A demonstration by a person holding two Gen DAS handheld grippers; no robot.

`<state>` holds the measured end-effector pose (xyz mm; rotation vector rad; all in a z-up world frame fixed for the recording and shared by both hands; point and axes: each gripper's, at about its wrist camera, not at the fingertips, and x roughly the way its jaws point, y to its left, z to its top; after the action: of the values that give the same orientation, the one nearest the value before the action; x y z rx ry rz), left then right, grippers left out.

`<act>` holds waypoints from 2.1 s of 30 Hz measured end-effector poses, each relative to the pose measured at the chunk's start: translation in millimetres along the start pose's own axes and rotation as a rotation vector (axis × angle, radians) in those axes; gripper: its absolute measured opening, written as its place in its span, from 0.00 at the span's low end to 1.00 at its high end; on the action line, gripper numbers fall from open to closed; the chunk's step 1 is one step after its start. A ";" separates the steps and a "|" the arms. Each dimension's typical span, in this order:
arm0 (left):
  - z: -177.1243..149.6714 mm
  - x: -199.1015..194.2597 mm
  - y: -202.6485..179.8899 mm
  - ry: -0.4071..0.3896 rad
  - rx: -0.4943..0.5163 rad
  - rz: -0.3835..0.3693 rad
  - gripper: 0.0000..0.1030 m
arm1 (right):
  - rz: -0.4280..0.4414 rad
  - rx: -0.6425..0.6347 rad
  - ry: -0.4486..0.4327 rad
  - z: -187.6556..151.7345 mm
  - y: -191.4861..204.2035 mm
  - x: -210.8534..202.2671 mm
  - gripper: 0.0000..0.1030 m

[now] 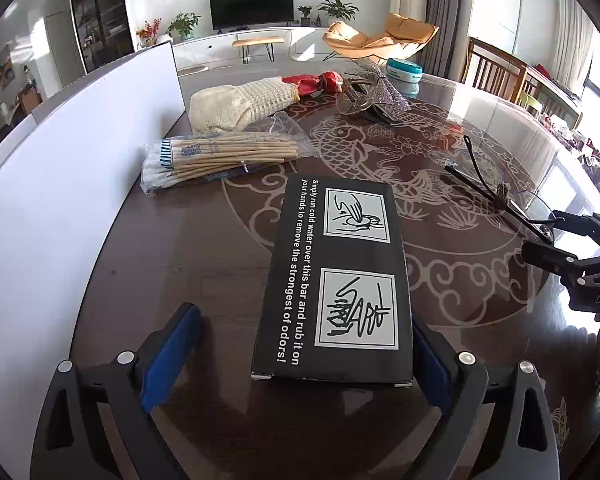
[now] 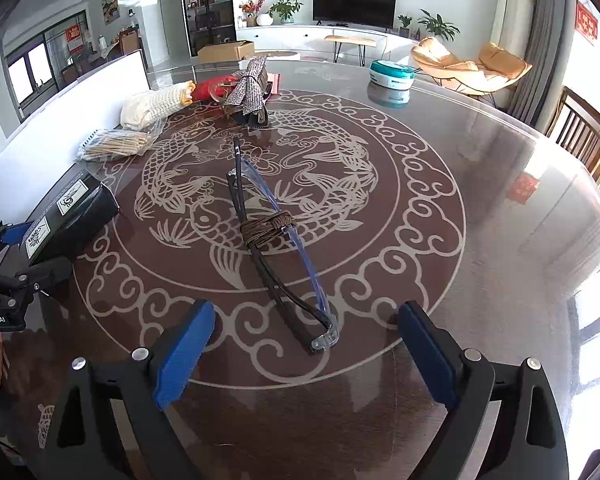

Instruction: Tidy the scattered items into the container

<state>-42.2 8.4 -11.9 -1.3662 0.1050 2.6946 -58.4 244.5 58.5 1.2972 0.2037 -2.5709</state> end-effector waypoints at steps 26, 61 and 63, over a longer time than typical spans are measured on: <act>0.5 3.5 1.0 0.011 -0.013 0.009 1.00 | 0.002 -0.001 0.015 0.2 0.9 3.2 0.99; 21.0 16.5 -5.2 0.109 0.108 -0.066 1.00 | 0.104 -0.232 0.260 45.3 4.5 31.4 1.00; 26.7 14.9 -10.8 0.087 0.141 -0.074 0.95 | 0.100 -0.294 0.278 58.8 11.2 38.6 1.00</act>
<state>-70.8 23.3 -8.2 -1.4158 0.2427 2.5153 -122.5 213.6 62.1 1.4994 0.5323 -2.1703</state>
